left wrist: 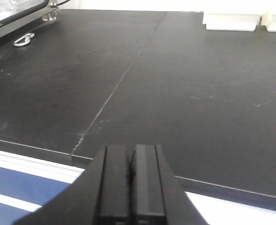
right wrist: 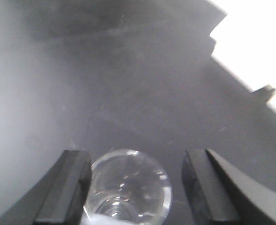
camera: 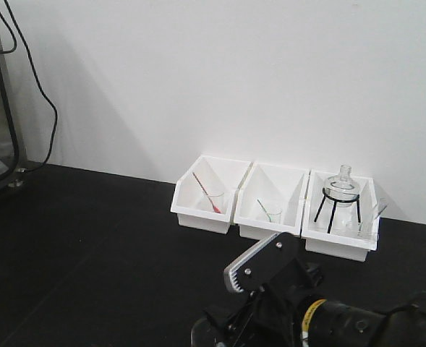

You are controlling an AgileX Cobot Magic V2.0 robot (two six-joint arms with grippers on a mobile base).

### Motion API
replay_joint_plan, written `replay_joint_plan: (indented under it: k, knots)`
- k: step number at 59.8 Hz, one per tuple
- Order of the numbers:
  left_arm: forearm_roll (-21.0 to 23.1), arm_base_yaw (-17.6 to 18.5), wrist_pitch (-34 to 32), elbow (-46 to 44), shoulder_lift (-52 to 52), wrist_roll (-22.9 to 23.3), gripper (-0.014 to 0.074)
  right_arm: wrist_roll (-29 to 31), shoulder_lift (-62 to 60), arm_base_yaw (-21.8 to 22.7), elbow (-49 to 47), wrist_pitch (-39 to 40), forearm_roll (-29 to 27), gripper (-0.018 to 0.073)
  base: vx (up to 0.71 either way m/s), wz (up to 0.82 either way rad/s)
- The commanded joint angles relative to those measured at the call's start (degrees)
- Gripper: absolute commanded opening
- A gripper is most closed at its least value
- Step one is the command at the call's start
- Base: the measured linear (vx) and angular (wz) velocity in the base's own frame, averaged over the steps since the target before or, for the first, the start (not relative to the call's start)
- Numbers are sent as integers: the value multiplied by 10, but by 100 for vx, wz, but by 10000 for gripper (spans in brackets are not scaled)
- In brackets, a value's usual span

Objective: Grab transparent chemical and place on left bench

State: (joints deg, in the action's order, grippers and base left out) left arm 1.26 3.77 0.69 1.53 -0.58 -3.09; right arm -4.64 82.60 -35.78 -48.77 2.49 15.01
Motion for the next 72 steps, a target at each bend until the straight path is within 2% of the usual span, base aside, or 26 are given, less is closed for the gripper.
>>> replay_joint_plan:
  k: [1, 10, 21, 50, 51, 57, 65, 72]
  knots:
    - [0, 1, -45, 9, -11, 4, -4, 1, -74, 0, -19, -19, -1, 501, 0, 0]
    - [0, 1, -45, 9, -11, 4, -4, 1, -166, -1, -19, -135, -6, 491, 0, 0]
    - [0, 1, -45, 9, -11, 4, -4, 1, -242, -1, -19, -201, -7, 491, 0, 0]
    - [0, 1, -45, 9, -11, 4, -4, 1, -286, 2, -12, -219, -1, 489, 0, 0]
    - [0, 1, -45, 9, -11, 4, -4, -1, -336, 47, 23, -204, -23, 454, 0, 0]
    - [0, 1, -45, 9, -11, 4, -4, 0, -416, 140, 80, -171, -76, 396, 0, 0]
    - [0, 1, -45, 9, -11, 4, -4, 3, -535, 265, 175, -147, -42, 281, 0, 0]
    - [0, 1, -45, 9, -11, 4, -4, 2, -622, 332, 253, -148, -47, 162, 0, 0]
